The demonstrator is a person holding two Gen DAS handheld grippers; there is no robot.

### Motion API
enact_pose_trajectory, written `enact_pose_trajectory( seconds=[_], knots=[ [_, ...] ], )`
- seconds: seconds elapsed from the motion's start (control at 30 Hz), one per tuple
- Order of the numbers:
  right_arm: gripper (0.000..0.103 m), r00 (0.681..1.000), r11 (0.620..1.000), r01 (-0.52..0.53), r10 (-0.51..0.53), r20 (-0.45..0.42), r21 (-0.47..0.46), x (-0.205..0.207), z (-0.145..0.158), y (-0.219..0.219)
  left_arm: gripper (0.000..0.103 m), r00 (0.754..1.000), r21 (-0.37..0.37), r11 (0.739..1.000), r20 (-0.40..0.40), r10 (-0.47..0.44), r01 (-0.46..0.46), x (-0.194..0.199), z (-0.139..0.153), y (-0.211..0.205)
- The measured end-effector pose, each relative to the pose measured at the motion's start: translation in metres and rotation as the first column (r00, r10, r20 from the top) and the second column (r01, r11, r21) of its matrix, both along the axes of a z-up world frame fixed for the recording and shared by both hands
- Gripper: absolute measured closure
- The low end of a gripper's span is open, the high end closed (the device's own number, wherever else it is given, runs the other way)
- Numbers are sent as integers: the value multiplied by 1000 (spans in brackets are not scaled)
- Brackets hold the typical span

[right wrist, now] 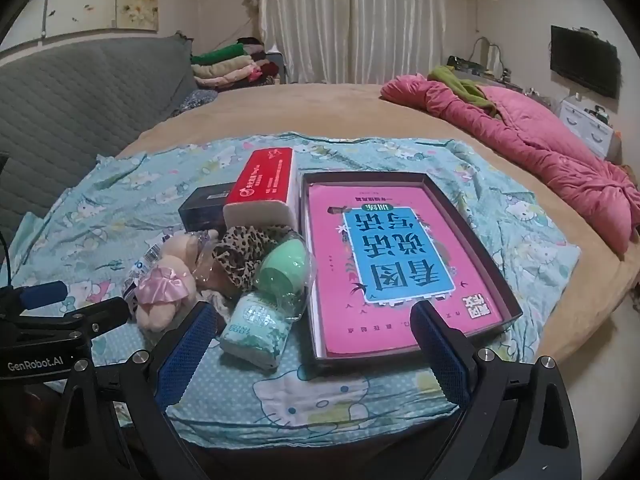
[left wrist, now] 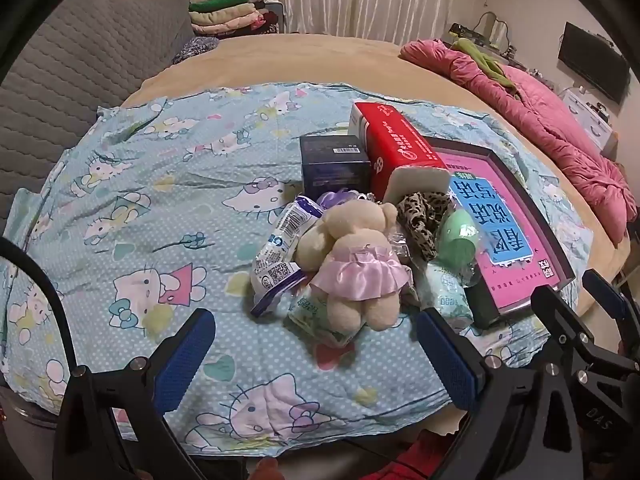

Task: Organize soft objects
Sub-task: 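Move the left tool toward the white-and-blue snack packet by the teddy bear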

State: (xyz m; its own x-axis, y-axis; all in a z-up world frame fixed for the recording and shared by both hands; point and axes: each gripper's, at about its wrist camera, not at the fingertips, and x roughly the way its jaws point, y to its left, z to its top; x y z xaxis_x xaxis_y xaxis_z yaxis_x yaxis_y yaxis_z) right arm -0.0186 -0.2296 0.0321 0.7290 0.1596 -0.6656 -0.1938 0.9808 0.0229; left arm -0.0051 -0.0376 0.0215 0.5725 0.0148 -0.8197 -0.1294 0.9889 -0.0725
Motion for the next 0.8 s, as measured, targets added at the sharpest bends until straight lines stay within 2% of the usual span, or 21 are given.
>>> enact_pose_trajectory(
  seconds=[0.8],
  knots=[
    [6, 1000, 1000, -1, 1, 12, 4, 0, 1, 0, 2, 1000, 3, 1000, -2, -13, 13, 0, -4, -4]
  ],
)
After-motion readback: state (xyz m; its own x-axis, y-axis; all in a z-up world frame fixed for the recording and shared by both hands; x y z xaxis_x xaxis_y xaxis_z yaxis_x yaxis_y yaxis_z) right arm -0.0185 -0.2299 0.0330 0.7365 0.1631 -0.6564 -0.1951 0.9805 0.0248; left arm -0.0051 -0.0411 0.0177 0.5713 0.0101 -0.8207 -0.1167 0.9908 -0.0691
